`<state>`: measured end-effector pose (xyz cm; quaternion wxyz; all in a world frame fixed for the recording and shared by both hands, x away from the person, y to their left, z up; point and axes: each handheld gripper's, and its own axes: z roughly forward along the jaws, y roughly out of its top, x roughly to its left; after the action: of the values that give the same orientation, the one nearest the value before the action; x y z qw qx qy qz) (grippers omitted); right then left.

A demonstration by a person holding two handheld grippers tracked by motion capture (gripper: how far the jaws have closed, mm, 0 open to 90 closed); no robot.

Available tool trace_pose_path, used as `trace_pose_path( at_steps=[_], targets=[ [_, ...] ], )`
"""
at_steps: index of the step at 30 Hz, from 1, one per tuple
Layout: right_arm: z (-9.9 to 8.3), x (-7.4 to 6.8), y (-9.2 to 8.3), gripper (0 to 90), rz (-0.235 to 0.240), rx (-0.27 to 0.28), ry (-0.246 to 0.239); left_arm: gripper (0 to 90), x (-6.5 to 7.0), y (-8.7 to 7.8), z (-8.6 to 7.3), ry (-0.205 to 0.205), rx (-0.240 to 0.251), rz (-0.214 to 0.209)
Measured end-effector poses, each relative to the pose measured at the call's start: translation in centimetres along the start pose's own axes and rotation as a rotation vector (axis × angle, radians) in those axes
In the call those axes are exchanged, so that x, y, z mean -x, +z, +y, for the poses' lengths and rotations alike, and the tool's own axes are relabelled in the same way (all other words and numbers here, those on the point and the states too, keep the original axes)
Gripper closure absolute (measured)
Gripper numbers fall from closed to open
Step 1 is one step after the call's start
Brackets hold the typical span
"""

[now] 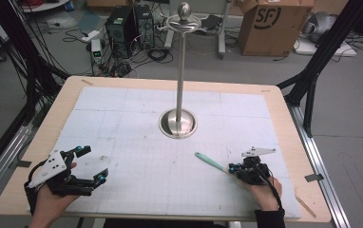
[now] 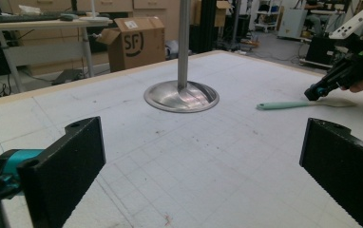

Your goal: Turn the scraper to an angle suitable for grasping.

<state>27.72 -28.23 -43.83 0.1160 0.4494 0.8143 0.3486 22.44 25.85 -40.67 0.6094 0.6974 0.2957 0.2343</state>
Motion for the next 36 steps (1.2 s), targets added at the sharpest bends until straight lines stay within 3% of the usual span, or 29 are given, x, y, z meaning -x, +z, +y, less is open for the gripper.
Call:
trace_pose_path(
  at_steps=[6,8,13,18,20,23,28,36],
  targets=[
    [0.5,0.0,-1.1,88.3,0.028,0.067,-0.005,1.8,-0.1,0.0,0.0,-0.004,0.001,0.001],
    [0.8,-0.2,-1.7,78.9,0.052,0.085,-0.035,1.8,-0.1,-0.1,0.0,-0.002,0.003,0.001],
    [1.2,-0.6,-2.6,66.1,0.116,0.122,-0.099,1.8,-0.2,-0.5,0.3,-0.001,0.012,0.007],
    [1.6,-0.9,-3.4,39.7,0.160,0.169,-0.150,1.8,-0.2,-0.8,0.5,-0.003,0.025,0.007],
    [1.7,-1.0,-3.6,28.9,0.152,0.170,-0.175,1.8,-0.3,-0.8,0.5,-0.005,0.023,0.007],
    [1.8,-0.8,-4.0,15.9,0.126,0.186,-0.168,1.8,-0.4,-0.7,0.4,-0.010,0.023,-0.002],
    [1.6,-0.5,-4.7,2.8,0.140,0.241,-0.163,1.8,-0.5,-0.9,0.5,-0.009,0.025,0.001],
    [1.9,-1.1,-4.4,1.6,0.140,0.236,-0.192,1.8,-0.7,-1.2,0.5,-0.014,0.034,0.008]
  ],
)
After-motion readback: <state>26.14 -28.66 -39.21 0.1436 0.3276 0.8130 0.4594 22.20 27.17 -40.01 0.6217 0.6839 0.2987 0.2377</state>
